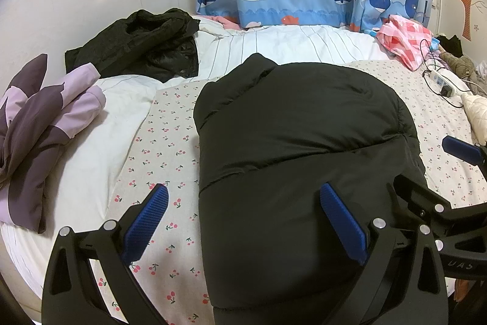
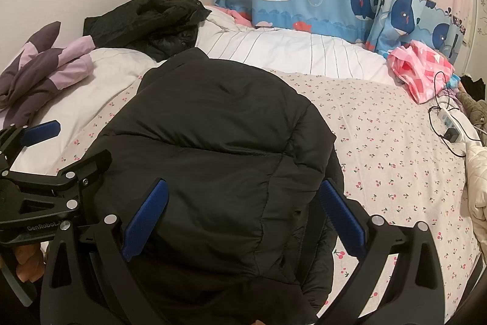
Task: Fold large clothes
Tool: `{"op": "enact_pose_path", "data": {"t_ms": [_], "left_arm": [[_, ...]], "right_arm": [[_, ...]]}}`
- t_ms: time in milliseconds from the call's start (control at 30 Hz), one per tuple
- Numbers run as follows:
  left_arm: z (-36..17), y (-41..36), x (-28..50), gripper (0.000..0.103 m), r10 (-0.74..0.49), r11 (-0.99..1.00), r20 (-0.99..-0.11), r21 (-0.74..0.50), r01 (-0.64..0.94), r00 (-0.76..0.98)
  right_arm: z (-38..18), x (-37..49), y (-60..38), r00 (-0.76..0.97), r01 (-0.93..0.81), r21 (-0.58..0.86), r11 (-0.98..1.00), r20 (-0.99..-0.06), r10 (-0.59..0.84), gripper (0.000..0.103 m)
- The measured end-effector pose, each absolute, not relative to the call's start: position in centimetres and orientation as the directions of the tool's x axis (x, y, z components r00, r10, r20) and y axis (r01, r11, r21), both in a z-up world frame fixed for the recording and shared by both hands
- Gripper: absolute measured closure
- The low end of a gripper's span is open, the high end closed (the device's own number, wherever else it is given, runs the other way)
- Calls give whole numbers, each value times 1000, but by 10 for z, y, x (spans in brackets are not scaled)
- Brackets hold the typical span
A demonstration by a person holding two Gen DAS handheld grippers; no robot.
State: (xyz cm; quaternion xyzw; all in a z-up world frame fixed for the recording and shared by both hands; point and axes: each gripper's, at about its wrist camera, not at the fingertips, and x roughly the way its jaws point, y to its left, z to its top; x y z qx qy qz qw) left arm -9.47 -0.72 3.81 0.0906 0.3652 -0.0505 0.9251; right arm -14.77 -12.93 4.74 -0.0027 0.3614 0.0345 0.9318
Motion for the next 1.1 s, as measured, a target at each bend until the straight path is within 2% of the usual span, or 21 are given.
{"op": "enact_pose_path", "data": {"t_ms": [467,733,933,1100], "left_arm": [[38,-7,-94,7,-27,979,-683,131,159,730],[41,0,-90,7,-42,985,-704,90,149,709],[42,-1,-94,7,-24,985,-684,108,134,729],[48,1,-102,8,8,986,-629,133,97,777]], "right_arm": [[46,-147,-124,735,-67,21,998,-676,64,7],[43,-148,-116,730,-70,26,997,-679,69,7],[41,-153,-112,728,-72,34,997,-681,76,7],[40,-149,-118,725,-72,34,997,-685,76,7]]}}
